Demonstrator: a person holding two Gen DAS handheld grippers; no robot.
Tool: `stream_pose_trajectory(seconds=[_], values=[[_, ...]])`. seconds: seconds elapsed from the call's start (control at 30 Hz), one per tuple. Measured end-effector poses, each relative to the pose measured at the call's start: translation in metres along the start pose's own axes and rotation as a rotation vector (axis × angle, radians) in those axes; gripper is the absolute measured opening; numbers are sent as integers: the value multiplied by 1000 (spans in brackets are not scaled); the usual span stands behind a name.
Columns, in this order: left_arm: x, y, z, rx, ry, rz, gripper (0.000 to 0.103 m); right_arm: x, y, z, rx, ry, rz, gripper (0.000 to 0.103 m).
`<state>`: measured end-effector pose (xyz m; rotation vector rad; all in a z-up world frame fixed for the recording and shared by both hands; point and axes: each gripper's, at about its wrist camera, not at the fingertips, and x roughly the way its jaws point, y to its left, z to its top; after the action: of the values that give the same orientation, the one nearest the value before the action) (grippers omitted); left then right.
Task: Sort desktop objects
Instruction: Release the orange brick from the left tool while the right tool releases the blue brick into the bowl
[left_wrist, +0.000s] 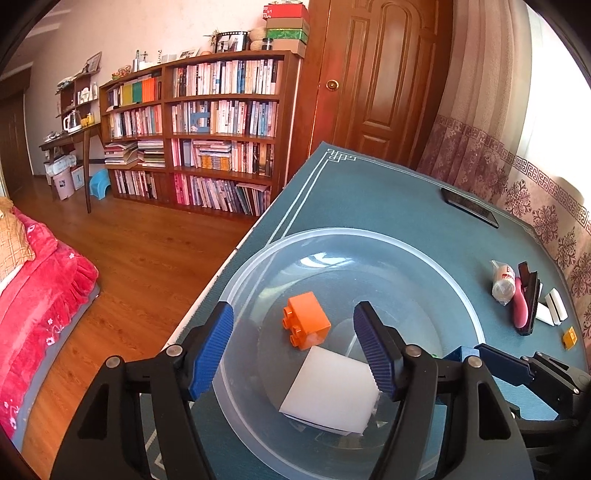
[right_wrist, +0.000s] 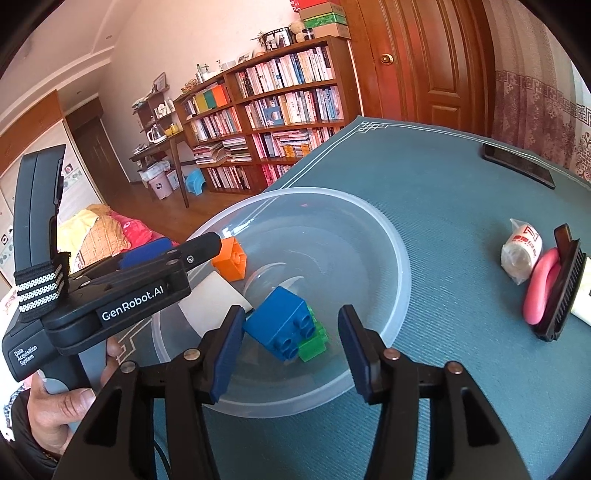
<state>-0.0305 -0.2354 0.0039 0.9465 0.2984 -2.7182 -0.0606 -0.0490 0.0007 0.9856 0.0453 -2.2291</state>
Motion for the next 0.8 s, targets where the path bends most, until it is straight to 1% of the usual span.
stream_pose_trajectory(seconds=[0.17,0.53,0.63,0.8], values=[[-2,-3,1,-1,-2,-2,71,-4,-7,-4,18,-5,-11,61],[-9,-15,1,23,-6,0,71,-23,-15,-4,51,-48,-9,61],[-11,-19,1,31,-11,6,71,-27,-21,-4,65,-57,-16,61],[-12,-29,-2,46,0,-9,71,-35,-32,-8,94,-68,-38,61]])
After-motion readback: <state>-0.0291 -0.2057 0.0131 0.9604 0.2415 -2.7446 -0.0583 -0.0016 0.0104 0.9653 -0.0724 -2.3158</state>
